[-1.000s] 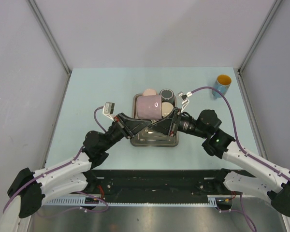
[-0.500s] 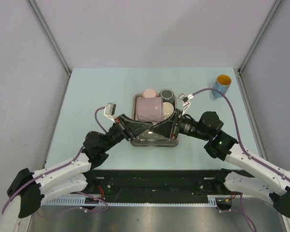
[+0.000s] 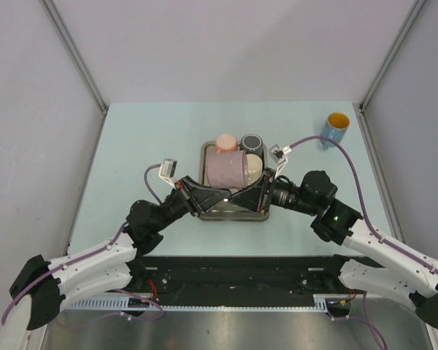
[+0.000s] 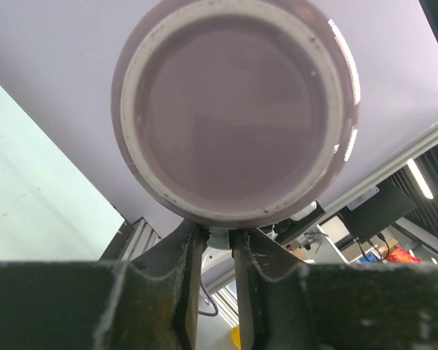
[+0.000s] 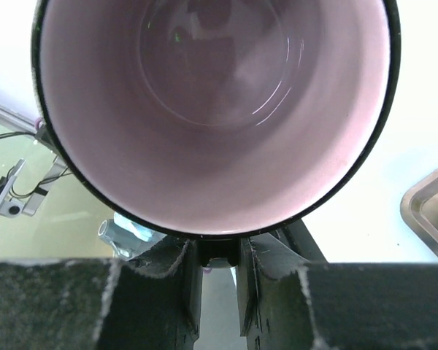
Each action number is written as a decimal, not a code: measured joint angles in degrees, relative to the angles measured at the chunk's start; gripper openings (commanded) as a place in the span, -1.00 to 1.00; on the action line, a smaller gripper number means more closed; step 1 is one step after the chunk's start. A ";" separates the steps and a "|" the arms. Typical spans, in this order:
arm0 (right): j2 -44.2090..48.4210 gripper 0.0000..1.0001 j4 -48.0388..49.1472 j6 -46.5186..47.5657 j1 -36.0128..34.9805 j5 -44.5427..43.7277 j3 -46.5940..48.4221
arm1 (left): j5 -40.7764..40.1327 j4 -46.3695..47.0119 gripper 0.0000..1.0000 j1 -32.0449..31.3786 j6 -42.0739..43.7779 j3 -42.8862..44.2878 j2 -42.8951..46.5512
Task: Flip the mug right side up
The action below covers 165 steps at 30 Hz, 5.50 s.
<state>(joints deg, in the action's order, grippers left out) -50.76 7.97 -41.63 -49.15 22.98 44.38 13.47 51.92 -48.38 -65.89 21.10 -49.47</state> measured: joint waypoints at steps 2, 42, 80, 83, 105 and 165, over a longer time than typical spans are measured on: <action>0.35 -1.00 -0.48 0.39 -0.02 -0.48 0.00 | -0.50 -0.52 -0.36 0.04 0.42 -0.31 0.52; -15.43 -1.00 -44.24 18.56 36.59 -33.09 19.85 | -10.71 -44.11 0.18 8.61 13.53 4.85 25.79; -50.86 -1.00 -38.03 16.81 56.35 -34.56 26.34 | -16.35 -66.88 0.18 8.66 20.04 8.15 25.81; -52.00 -1.00 -38.03 16.81 56.39 -33.90 26.88 | -16.35 -67.17 0.18 8.66 20.02 8.15 25.59; -53.37 0.20 -38.32 16.00 55.63 -34.03 29.27 | -16.33 -68.13 0.20 8.66 20.06 7.85 26.08; -51.67 0.18 -32.63 -2.62 4.72 -46.95 28.44 | -32.72 -73.96 1.00 8.81 10.43 3.96 21.49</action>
<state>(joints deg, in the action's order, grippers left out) -102.43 -24.67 -44.25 -44.42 -23.97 72.82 -19.25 -22.04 -39.57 -55.46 25.06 -27.99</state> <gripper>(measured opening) 0.605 0.996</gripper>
